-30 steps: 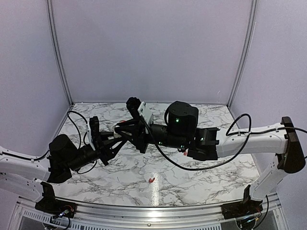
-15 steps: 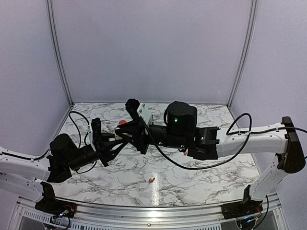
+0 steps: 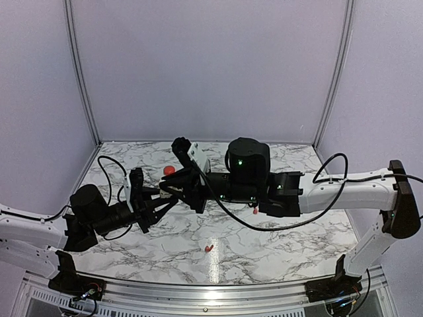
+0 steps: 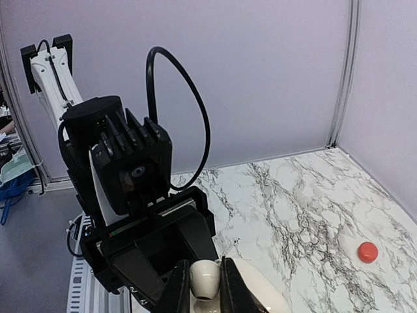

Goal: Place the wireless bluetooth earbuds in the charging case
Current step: Insert the right earbud into the right side groove of the charging case.

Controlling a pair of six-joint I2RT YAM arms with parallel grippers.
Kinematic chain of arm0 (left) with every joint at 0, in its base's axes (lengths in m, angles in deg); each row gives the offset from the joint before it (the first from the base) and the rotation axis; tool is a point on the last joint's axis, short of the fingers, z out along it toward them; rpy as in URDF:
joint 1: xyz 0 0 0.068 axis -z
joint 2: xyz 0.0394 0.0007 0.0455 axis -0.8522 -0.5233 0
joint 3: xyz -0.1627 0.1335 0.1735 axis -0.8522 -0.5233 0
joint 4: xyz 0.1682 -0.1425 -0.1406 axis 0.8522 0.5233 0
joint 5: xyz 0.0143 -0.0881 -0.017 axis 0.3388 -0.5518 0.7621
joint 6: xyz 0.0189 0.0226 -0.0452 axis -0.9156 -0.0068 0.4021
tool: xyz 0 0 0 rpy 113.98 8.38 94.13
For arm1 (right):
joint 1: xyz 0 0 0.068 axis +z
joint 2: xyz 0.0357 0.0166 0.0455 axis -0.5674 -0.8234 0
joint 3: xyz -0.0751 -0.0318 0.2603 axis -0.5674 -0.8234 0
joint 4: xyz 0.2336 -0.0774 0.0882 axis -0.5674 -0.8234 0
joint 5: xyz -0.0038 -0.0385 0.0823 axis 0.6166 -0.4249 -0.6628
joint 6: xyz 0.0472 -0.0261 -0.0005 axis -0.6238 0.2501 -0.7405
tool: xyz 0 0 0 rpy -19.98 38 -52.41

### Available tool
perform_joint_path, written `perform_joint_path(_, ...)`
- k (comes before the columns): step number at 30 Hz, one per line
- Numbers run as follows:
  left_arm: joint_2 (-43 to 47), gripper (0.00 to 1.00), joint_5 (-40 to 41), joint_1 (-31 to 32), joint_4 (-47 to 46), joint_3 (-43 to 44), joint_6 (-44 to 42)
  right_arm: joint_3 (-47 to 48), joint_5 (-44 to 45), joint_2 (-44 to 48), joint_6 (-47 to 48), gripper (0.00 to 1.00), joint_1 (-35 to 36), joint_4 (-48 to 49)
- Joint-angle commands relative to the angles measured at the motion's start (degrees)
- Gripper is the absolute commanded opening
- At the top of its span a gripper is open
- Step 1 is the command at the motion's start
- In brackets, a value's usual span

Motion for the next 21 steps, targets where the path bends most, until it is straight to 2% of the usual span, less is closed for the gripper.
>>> perform_joint_path(1,1.81,0.0,-0.36,-0.17,-3.88,2.6,0.63,-1.14,-3.5,0.11,-1.26,0.09,0.11,-4.68)
perform_joint_path(12,2.11,0.0,-0.32,-0.87,-8.13,2.21,6.06,-8.25,-5.86,3.33,-0.44,0.07,0.09,5.19)
perform_joint_path(17,1.56,0.0,-3.01,-0.87,-8.1,2.6,5.77,-8.05,-9.9,3.29,1.05,0.05,0.11,5.4)
perform_joint_path(21,1.11,0.0,-5.24,-0.87,-8.08,2.82,5.71,-7.77,-9.4,3.75,2.72,0.04,0.09,4.68)
